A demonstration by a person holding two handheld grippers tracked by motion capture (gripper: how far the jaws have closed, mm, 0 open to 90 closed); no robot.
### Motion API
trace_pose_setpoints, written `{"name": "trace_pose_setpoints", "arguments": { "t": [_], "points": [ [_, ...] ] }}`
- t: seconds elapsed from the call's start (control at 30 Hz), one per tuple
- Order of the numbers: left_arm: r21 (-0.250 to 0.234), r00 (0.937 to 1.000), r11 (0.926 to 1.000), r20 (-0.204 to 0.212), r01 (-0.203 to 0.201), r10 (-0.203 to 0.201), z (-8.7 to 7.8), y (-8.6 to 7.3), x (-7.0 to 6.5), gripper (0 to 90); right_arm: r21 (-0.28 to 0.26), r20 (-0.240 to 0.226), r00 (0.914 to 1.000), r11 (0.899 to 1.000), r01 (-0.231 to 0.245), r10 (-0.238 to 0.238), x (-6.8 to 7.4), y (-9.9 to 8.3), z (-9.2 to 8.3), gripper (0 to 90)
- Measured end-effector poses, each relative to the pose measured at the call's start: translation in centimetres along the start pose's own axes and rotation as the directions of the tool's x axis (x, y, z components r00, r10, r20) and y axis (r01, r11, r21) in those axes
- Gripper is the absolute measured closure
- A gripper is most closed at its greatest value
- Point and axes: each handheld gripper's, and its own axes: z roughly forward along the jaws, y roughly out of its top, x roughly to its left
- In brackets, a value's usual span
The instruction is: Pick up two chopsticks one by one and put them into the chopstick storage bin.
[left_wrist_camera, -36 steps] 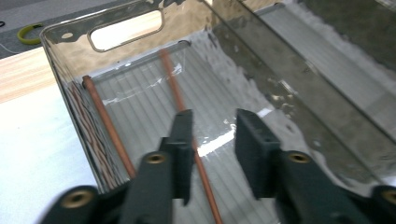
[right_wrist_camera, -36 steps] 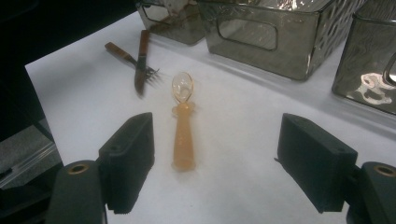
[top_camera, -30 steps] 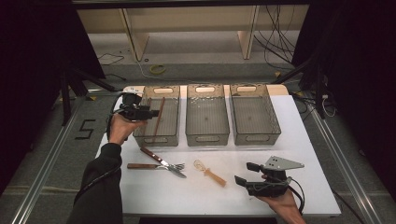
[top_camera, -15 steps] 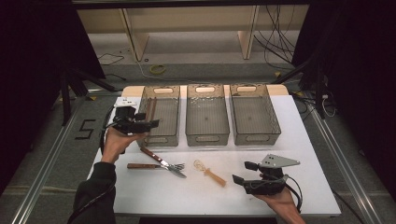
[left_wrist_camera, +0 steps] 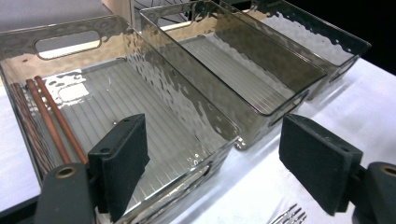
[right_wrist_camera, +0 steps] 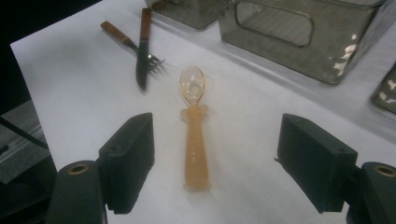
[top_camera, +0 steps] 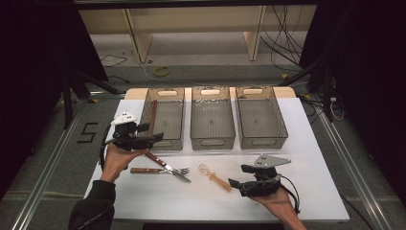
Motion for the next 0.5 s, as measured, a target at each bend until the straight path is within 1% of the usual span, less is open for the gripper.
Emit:
{"name": "trace_pose_setpoints", "arguments": {
  "t": [0.07, 0.17, 0.2, 0.23, 0.33, 0.4, 0.5],
  "points": [
    [0.0, 1.0, 1.0, 0.003, -0.006, 0.006, 0.0, -0.5, -0.4, 22.2, 0.017, 0.006, 0.9998, 1.0, 0.021, -0.021, 0.3, 0.2, 0.5, 28.2],
    [-0.007, 0.9998, 0.9999, 0.015, -0.014, 0.014, 0.0, -1.2, -1.0, 21.8, 0.046, 0.005, 0.9993, 0.998, 0.036, -0.036, 0.7, 0.5, 1.1, 28.4],
    [-0.003, 0.9996, 0.9998, 0.019, -0.019, 0.019, 0.0, -1.4, -1.2, 21.5, 0.053, 0.007, 0.9991, 0.998, 0.041, -0.041, 0.8, 0.6, 1.4, 28.4],
    [0.005, 0.9993, 0.9994, 0.016, -0.034, 0.033, 0.0, -1.6, -1.3, 21.3, 0.063, 0.007, 0.999, 0.997, 0.043, -0.043, 0.9, 0.6, 1.6, 28.4],
    [-0.015, 0.9992, 0.9995, 0.03, -0.026, 0.027, -0.2, -2.1, -1.6, 21.2, 0.092, 0.009, 0.9985, 0.994, 0.053, -0.055, 1.0, 0.9, 2.2, 28.8],
    [-0.015, 0.999, 0.9996, 0.037, -0.025, 0.025, -0.2, -2.5, -1.9, 21.1, 0.112, 0.014, 0.9979, 0.992, 0.061, -0.063, 1.1, 1.1, 2.4, 29.1],
    [-0.017, 0.9987, 0.9994, 0.041, -0.029, 0.03, -0.3, -3.3, -2.4, 20.8, 0.136, 0.008, 0.9979, 0.989, 0.062, -0.064, 1.1, 1.3, 2.8, 29.7]
  ]
}}
